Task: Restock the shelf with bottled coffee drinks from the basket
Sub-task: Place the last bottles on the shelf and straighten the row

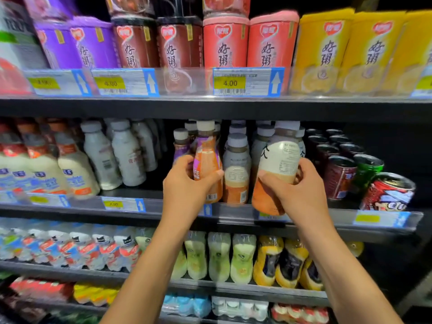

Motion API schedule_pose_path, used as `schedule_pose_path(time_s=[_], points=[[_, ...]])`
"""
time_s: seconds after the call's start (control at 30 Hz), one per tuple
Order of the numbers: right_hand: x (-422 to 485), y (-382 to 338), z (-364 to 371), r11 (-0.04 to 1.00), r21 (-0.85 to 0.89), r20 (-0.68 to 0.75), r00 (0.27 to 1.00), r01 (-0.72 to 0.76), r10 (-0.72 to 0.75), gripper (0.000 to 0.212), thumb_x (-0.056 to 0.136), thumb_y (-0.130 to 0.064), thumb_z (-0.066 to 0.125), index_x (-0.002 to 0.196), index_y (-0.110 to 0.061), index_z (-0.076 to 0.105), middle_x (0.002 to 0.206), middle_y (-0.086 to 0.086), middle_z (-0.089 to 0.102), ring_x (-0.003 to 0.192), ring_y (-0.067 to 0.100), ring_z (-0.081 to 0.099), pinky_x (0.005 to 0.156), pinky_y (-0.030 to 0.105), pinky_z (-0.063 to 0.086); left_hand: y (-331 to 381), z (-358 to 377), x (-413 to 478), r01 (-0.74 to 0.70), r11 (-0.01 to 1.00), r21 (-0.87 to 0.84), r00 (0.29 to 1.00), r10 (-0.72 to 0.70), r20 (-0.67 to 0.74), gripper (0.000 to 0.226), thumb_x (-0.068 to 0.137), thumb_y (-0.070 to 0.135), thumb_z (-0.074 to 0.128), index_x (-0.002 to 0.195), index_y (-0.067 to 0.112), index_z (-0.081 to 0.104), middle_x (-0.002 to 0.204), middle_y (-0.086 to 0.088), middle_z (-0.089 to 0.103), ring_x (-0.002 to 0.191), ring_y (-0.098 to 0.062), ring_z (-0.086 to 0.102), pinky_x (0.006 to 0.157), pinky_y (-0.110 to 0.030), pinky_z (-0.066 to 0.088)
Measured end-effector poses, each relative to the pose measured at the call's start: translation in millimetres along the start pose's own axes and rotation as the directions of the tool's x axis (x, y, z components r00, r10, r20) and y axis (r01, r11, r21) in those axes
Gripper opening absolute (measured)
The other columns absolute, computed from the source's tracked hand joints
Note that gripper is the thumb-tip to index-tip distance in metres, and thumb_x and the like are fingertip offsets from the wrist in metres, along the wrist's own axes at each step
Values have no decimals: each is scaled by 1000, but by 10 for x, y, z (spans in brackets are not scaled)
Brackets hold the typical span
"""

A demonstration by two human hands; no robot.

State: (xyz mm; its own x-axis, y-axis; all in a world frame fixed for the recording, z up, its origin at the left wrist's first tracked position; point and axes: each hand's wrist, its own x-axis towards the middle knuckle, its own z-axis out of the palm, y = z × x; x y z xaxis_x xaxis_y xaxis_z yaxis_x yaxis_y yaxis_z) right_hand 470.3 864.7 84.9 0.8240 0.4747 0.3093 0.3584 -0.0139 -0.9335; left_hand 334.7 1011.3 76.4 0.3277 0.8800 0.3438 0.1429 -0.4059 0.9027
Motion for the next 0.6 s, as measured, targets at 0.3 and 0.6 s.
schedule_pose_path(time_s=[0.3,0.6], points=[[224,41,148,996,-86,-29,999,-20,18,52,69,-29,87,110,-27,54,99,-16,63,93,8,63,76,29,50,-49,158,148,17,943,332,994,19,-107,42,76,49,79,84,10,64,92,-5,59,82,-26,57,71,-35,44],[273,219,189,935,-355,-20,1000,-23,17,52,69,-33,87,105,-15,53,108,2,59,100,22,57,77,31,44,-138,324,148,16,919,395,990,39,-132,34,81,41,75,82,10,62,83,-9,70,83,-34,62,65,-32,35]])
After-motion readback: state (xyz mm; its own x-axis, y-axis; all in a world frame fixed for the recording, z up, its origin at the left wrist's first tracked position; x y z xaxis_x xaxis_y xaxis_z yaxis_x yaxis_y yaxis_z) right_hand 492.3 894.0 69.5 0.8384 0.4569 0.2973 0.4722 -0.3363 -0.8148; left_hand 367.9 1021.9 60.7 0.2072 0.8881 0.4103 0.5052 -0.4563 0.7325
